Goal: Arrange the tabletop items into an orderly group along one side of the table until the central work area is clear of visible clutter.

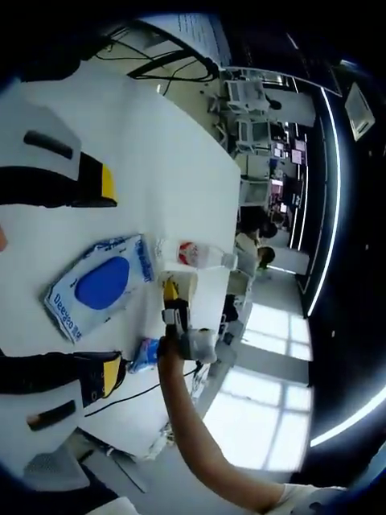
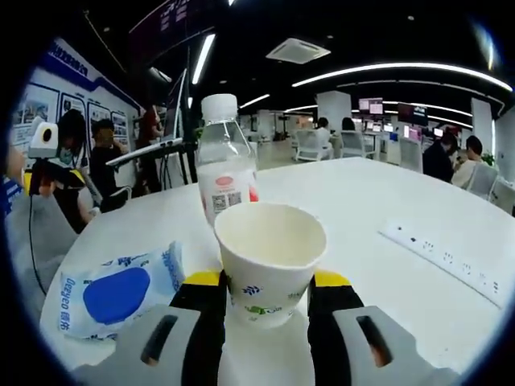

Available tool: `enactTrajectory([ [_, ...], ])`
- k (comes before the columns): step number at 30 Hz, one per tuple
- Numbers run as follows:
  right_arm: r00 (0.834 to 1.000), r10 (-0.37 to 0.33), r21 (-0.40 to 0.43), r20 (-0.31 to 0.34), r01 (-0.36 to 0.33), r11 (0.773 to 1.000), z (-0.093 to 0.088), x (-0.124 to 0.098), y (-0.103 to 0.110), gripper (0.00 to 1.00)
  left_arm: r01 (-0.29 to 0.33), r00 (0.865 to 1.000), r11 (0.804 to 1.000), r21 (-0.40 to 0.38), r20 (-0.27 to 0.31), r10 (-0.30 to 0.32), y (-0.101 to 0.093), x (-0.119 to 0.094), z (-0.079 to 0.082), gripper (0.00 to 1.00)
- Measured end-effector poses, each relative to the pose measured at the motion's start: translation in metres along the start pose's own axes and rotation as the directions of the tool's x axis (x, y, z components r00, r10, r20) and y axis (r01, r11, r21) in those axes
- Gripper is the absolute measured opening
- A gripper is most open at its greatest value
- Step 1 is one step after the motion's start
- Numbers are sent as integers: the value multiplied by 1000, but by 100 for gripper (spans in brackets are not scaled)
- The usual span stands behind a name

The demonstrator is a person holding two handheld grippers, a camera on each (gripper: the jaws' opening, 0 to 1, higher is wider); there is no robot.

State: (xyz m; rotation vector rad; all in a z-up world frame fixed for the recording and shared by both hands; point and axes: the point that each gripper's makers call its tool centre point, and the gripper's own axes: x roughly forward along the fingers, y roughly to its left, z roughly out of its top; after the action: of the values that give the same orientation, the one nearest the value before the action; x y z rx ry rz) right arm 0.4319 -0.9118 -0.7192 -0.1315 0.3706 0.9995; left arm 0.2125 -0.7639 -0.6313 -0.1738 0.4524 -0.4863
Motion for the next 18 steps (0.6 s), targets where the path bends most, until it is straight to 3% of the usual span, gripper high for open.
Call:
enactTrajectory([
  [18, 999, 21, -20, -24, -21, 1000, -12, 6, -1, 36, -47, 999, 996, -72, 19, 49, 1, -6, -9, 67],
])
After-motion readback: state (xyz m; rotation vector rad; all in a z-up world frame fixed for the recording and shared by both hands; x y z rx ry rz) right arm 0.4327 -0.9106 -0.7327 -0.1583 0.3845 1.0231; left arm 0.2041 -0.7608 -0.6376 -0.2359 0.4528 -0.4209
